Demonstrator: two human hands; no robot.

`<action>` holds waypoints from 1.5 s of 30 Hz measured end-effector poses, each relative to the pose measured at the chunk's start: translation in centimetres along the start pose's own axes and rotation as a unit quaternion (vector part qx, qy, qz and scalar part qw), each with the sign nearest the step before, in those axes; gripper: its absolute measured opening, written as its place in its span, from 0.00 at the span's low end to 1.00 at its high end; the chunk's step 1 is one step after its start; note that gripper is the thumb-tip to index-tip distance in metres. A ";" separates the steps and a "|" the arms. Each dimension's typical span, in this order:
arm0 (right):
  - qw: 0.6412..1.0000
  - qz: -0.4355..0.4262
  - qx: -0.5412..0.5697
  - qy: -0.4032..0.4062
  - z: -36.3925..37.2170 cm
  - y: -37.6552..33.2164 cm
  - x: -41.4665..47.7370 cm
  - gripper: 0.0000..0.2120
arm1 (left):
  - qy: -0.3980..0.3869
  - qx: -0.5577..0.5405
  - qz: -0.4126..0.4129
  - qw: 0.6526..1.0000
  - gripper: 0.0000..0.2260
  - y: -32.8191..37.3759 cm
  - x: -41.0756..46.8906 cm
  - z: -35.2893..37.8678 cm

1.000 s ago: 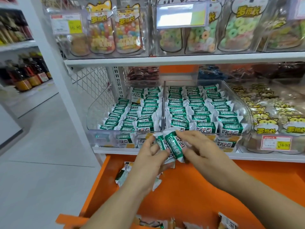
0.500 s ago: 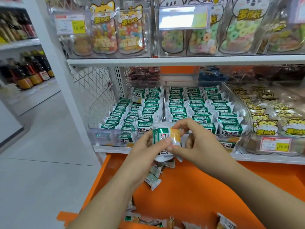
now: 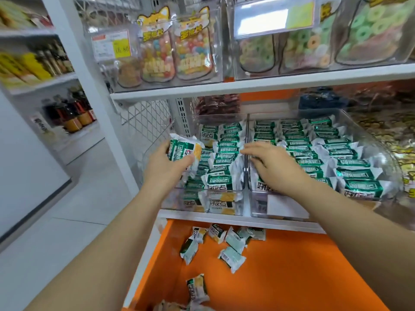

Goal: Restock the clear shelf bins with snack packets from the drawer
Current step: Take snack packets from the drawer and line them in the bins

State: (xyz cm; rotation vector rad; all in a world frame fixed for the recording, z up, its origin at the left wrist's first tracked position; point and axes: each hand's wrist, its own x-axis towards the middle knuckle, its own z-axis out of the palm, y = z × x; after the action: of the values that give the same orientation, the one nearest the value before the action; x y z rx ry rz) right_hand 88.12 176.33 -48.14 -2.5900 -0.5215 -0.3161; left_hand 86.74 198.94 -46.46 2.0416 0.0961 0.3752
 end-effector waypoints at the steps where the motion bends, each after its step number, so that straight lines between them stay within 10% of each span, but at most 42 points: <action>1: 1.000 -0.003 0.007 0.010 0.1 0.3 0.3 0.17 | 0.008 0.043 0.013 0.999 0.16 0.2 1.1 0.3; 11: 0.996 0.008 0.082 0.033 -0.5 1.8 2.2 0.12 | -0.077 0.391 0.044 0.916 0.31 -0.7 11.6 4.7; 21: 0.993 -0.014 0.111 0.037 0.0 2.3 2.3 0.12 | -0.286 0.421 0.019 0.860 0.34 0.7 14.7 6.5; 30: 0.993 -0.020 0.110 0.045 0.1 2.3 2.5 0.12 | -0.176 0.318 -0.004 0.932 0.41 -1.5 14.8 6.7; 37: 0.992 -0.019 0.115 0.042 0.2 2.2 2.4 0.12 | -0.124 0.178 0.048 0.975 0.26 -3.0 13.1 6.7; 45: 0.992 -0.014 0.114 0.049 0.3 2.2 2.7 0.12 | -0.161 0.346 0.109 0.918 0.26 -3.4 14.3 7.4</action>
State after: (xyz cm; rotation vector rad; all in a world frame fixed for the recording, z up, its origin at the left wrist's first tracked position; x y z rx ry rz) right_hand 91.54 175.49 -48.45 -2.3365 -0.5254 -0.3697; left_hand 102.89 197.55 -49.43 2.8029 -0.2376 0.1356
